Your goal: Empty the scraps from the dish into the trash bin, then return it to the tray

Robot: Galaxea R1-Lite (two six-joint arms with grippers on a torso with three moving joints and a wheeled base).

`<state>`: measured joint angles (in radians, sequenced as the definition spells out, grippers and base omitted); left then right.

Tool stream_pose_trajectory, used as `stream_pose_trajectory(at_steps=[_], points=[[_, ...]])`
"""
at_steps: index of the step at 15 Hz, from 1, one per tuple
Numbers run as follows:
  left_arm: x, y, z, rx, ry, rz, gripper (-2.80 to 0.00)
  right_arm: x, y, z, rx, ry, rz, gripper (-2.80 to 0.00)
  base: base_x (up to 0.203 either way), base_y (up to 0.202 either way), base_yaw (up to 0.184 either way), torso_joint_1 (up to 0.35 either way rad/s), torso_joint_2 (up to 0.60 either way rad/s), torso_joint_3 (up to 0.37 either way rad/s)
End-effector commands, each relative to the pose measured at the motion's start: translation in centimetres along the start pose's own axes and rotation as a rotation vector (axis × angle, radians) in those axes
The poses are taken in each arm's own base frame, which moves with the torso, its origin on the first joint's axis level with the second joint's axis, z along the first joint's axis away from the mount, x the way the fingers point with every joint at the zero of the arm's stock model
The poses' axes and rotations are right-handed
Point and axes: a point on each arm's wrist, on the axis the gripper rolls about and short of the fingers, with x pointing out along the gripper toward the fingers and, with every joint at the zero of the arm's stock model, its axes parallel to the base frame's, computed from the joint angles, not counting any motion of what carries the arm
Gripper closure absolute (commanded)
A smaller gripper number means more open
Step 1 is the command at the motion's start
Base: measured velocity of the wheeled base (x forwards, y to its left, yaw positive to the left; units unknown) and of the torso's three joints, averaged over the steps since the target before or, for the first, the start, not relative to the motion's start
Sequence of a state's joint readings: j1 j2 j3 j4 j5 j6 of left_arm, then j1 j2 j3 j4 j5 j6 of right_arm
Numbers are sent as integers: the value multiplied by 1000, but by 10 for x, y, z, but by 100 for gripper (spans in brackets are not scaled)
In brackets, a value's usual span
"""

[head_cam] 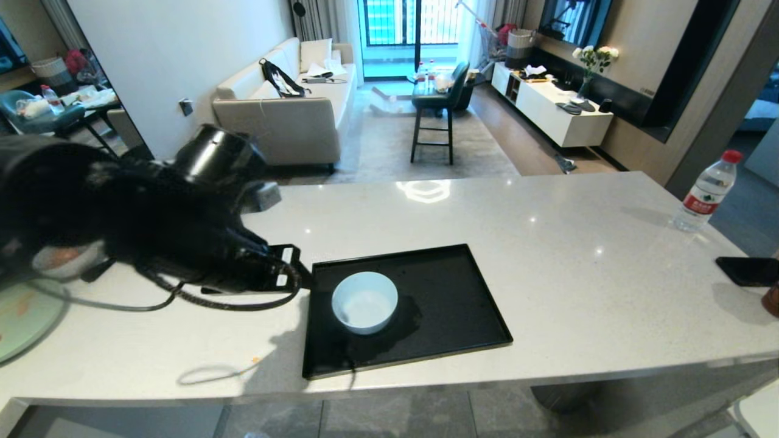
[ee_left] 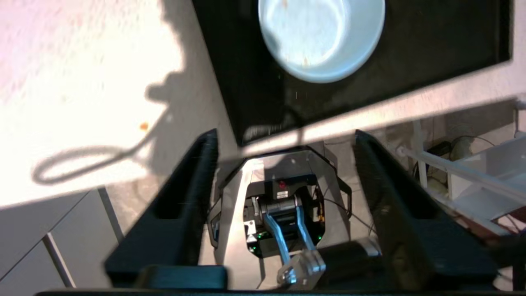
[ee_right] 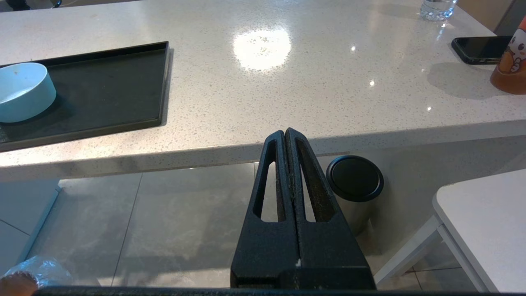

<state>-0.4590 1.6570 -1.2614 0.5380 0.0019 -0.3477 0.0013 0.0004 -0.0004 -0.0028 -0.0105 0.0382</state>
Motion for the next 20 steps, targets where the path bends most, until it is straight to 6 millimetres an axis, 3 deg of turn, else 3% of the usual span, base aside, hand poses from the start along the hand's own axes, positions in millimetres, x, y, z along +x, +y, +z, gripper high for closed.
stream_pose_trajectory(at_steps=[1, 5, 11, 13, 16, 18, 20], points=[[-58, 7, -38, 22, -96, -50, 0, 0, 0, 0, 0, 0, 0, 0, 0, 0, 0, 0, 0, 0], [-102, 24, -104, 76, -189, -134, 0, 0, 0, 0, 0, 0, 0, 0, 0, 0, 0, 0, 0, 0], [-129, 71, -192, 71, -477, -128, 0, 0, 0, 0, 0, -1, 0, 0, 0, 0, 0, 0, 0, 0], [-123, 83, -224, 63, -582, -44, 0, 0, 0, 0, 0, -1, 0, 0, 0, 0, 0, 0, 0, 0], [-92, 94, -264, 97, -720, 83, 0, 0, 0, 0, 0, -1, 0, 0, 0, 0, 0, 0, 0, 0], [-70, 99, -273, 155, -809, 128, 0, 0, 0, 0, 0, -2, 0, 0, 0, 0, 0, 0, 0, 0], [-66, 100, -274, 213, -862, 169, 0, 0, 0, 0, 0, 0, 0, 0, 0, 0, 0, 0, 0, 0]])
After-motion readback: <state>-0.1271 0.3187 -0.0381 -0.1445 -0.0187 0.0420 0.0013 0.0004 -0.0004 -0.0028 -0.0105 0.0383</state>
